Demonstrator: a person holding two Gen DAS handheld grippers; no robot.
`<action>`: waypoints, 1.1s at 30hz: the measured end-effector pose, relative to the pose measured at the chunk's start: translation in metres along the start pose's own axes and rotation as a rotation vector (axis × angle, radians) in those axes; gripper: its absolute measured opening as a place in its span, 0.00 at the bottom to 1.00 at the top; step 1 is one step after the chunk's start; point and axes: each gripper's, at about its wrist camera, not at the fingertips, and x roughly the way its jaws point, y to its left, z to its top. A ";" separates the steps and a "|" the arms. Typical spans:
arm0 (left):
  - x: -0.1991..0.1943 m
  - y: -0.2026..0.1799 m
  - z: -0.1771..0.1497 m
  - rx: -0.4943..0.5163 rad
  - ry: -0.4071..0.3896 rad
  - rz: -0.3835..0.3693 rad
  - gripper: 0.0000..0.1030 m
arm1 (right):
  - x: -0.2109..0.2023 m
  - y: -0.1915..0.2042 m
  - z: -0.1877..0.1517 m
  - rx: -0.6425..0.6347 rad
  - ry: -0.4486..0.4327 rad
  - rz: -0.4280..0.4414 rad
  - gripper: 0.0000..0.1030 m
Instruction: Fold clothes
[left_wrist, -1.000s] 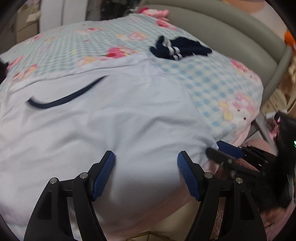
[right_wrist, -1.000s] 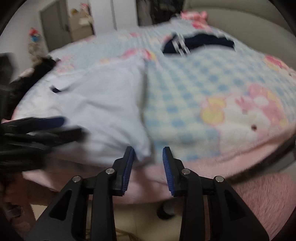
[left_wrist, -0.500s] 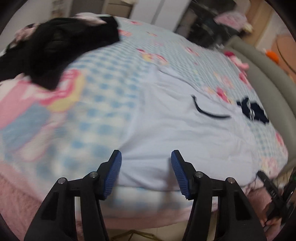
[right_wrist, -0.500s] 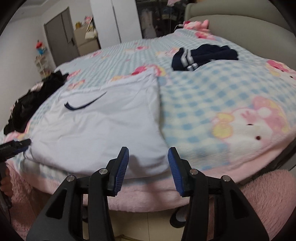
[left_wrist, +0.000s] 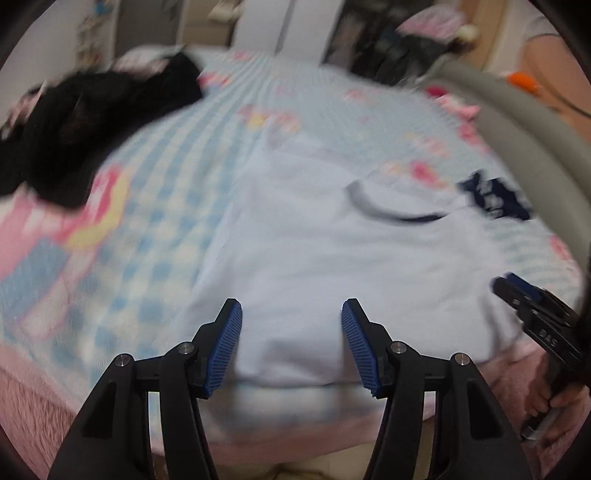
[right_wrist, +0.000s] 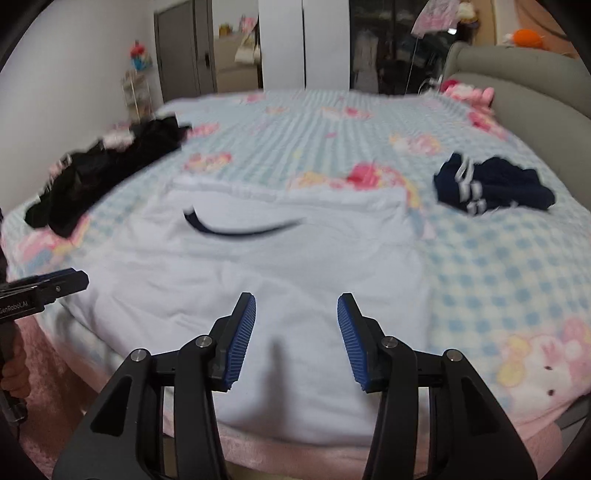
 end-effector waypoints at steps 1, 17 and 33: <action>-0.001 0.008 -0.001 -0.025 0.001 -0.011 0.53 | 0.007 -0.003 -0.005 0.009 0.024 -0.012 0.45; 0.042 -0.092 0.065 0.300 -0.029 -0.131 0.59 | 0.034 0.040 0.054 -0.118 -0.014 0.103 0.52; 0.076 -0.039 0.091 0.125 -0.033 -0.120 0.57 | 0.090 -0.055 0.044 0.176 0.009 -0.018 0.42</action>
